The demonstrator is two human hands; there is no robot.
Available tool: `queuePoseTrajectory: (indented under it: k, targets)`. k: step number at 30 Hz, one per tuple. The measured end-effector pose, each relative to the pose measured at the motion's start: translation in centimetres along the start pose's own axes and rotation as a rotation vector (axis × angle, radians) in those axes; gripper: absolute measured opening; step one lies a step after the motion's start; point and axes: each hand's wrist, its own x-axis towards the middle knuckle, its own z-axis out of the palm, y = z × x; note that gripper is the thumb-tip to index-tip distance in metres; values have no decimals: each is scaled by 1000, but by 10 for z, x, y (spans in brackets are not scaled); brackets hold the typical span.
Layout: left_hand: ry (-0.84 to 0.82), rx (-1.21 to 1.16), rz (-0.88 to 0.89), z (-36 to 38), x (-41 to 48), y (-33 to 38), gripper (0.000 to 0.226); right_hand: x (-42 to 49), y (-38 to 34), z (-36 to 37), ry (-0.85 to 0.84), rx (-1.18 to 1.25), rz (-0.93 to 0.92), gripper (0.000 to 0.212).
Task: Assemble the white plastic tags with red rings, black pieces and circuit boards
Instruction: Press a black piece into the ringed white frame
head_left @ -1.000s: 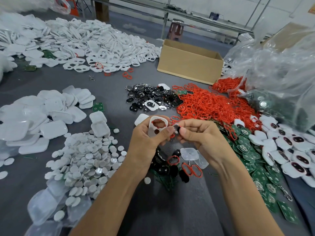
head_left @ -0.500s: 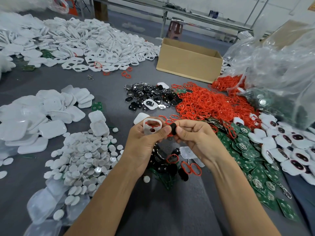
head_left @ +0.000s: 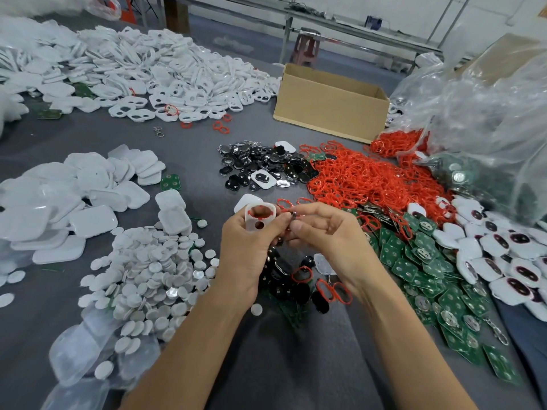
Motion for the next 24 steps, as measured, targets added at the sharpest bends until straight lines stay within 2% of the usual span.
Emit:
queuePoseTrajectory:
  k: [4, 9, 11, 16, 19, 24]
  targets:
    - [-28, -49, -47, 0, 0, -1, 10, 1, -1, 1, 43, -91, -22, 15]
    - [-45, -70, -126, 2, 3, 2, 14, 2, 0, -7, 342, -486, -235, 16]
    - [-68, -65, -150, 5, 2, 5, 22, 1, -2, -4, 349, -566, -329, 18]
    - [-263, -208, -205, 13, -5, 11, 36, 0, -4, 11, 290, -794, -586, 27]
    - [-324, -223, -190, 15, -7, 12, 39, -1, -2, 12, 305, -841, -606, 33]
    - [-343, -195, -151, 12, -6, 7, 27, -2, 1, 10, 381, -894, -661, 31]
